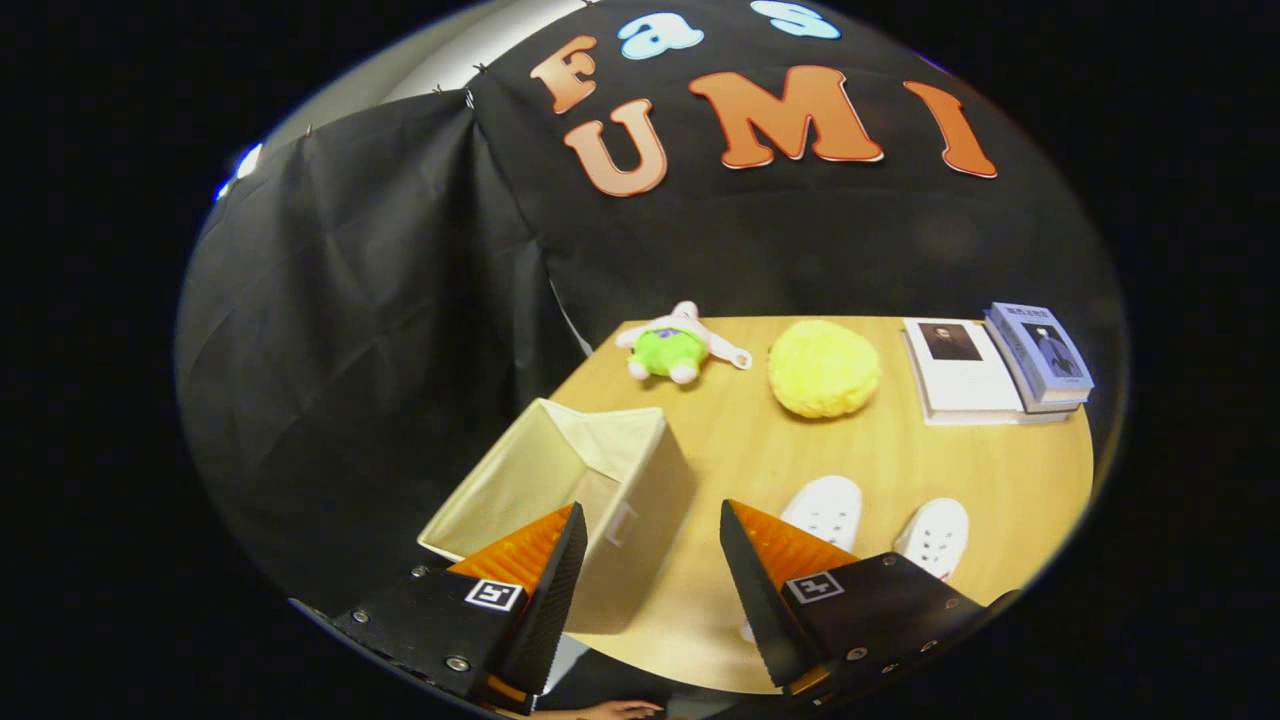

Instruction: Open the storage box then place both shoes into the box .Put the left shoe in first, then the right shoe, with the right side of both shoes facing outward in a uniform manner.

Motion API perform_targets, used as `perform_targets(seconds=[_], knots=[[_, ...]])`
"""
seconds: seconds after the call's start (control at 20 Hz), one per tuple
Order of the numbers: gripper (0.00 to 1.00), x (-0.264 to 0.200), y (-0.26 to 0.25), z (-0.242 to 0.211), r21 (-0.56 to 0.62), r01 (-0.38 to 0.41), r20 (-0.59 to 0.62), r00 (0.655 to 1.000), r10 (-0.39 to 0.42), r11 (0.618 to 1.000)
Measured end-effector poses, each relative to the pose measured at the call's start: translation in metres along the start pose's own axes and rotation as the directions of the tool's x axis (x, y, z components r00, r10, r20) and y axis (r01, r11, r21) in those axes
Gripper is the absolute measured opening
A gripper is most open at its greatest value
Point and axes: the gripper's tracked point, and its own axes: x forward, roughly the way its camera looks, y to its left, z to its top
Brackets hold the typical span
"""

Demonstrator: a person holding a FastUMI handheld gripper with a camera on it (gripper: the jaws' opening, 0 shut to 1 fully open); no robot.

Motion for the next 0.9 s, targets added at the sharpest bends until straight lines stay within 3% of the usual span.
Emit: perform_targets(seconds=[0.5,0.75,0.9], knots=[[0.81,0.025,-0.105,-0.091,-0.015,0.182,-0.216,0.959,-0.181,0.983],[0.73,0.048,-0.125,-0.127,0.023,0.216,-0.308,0.930,-0.198,0.976],[0.63,0.062,-0.132,-0.135,0.059,0.236,-0.332,0.921,-0.204,0.970]])
